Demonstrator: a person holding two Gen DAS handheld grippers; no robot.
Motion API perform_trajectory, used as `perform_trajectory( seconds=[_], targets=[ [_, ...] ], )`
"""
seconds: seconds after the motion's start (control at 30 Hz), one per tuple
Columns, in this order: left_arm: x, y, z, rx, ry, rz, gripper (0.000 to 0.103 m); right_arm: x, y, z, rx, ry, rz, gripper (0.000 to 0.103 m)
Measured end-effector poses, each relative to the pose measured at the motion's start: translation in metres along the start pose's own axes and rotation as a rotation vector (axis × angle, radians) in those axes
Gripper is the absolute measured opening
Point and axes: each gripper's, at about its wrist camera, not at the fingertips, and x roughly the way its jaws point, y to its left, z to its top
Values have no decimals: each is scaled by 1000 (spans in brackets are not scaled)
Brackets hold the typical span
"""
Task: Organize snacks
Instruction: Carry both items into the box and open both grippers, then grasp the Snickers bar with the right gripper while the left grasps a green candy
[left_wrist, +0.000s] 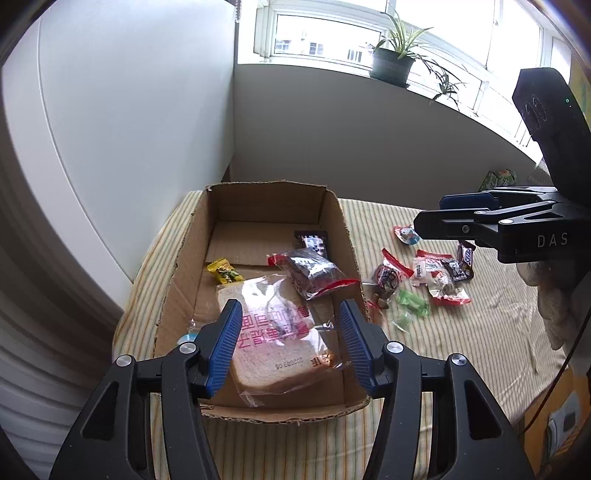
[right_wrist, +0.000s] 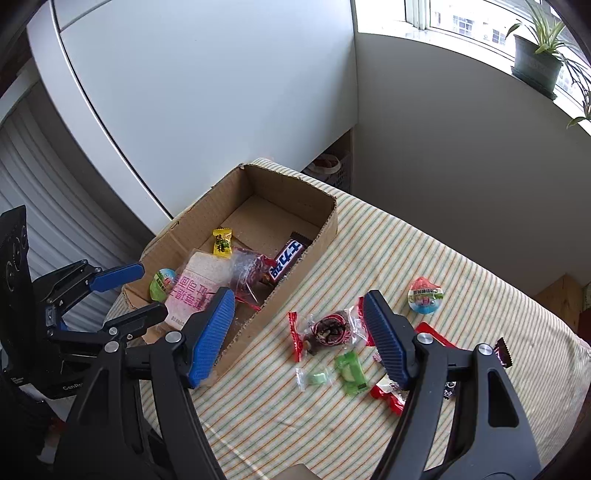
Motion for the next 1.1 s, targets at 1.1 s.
perform_trajectory(
  seconds=[1.1],
  targets=[
    [74, -116, -32, 87, 187, -172, 47, 19, -190, -98, 321, 174, -111, 69]
  ],
)
